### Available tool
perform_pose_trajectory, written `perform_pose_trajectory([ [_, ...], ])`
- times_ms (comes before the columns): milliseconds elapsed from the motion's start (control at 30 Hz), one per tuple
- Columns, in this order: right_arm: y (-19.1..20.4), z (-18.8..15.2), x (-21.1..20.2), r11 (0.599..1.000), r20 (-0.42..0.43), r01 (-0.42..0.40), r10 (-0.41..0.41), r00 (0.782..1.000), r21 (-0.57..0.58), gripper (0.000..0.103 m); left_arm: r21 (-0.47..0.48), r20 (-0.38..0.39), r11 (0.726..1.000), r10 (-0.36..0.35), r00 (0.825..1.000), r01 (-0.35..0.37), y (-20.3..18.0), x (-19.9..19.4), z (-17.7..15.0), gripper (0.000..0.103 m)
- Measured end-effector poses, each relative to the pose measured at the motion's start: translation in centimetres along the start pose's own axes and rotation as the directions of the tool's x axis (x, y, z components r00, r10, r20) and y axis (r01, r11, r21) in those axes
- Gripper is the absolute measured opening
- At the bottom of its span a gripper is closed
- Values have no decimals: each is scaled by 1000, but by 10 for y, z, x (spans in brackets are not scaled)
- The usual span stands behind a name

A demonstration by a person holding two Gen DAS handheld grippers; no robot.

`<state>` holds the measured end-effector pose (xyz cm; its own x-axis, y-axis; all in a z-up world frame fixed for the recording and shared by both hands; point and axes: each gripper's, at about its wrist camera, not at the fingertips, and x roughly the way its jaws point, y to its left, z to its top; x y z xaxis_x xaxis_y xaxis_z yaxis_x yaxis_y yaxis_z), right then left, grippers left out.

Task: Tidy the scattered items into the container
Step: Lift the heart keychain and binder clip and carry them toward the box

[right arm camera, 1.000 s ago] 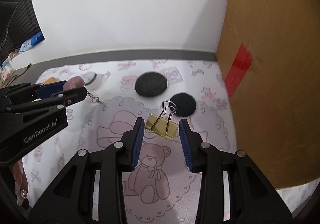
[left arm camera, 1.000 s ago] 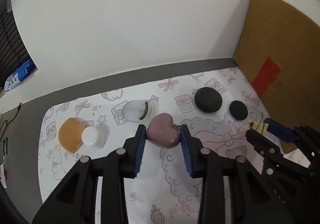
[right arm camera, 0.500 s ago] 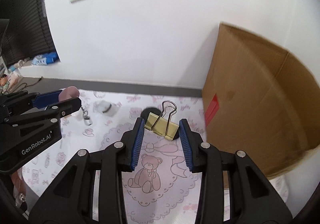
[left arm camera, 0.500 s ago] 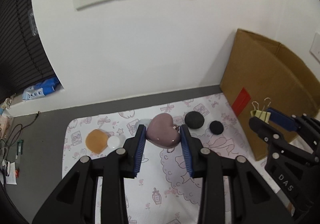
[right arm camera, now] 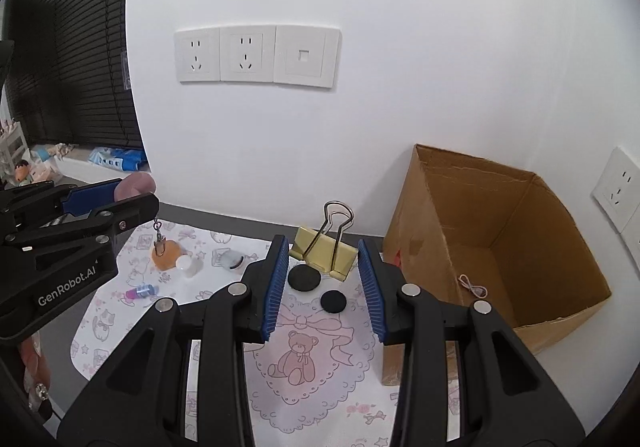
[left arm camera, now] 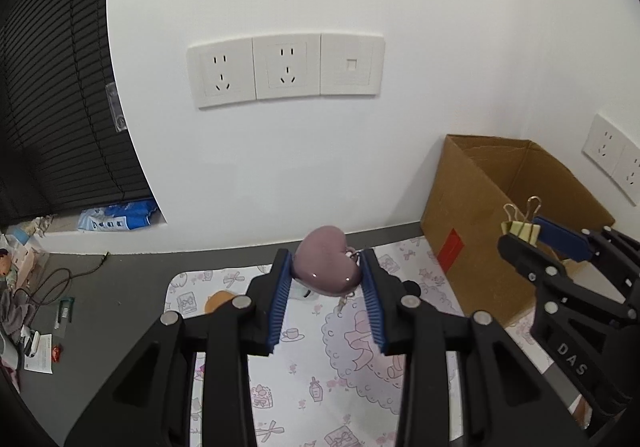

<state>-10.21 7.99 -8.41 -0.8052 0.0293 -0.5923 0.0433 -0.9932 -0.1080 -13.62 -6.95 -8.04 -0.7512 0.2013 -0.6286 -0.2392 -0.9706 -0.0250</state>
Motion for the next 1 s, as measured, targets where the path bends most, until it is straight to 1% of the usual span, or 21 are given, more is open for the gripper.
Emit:
perform_pose_trajectory([
  [133,3,1,-7,1000,8,1,-1,1000,1,37,2,25,1000,-2,1000,2,0,-8,3,34],
  [300,0,4,-9,1000,14,-18,18,1000,-13,37,-7,39,1000,18,999,-18,-6,-11,7,34],
  [500,-11,11,-6,999,13,-34,34,999,-38,37,-36,37,999,40,998,-39,-16,-12,11,34],
  [600,-17,14,-6,998,13,-41,41,999,-39,37,-42,24,998,43,999,-41,-23,-13,12,34],
  [800,-38,14,-6,998,23,-54,55,998,-36,37,-40,18,998,39,999,-39,-42,-14,18,34],
  [1000,-67,10,-7,999,31,-41,41,999,-21,37,-14,17,1000,26,1000,-25,-70,-11,24,34],
])
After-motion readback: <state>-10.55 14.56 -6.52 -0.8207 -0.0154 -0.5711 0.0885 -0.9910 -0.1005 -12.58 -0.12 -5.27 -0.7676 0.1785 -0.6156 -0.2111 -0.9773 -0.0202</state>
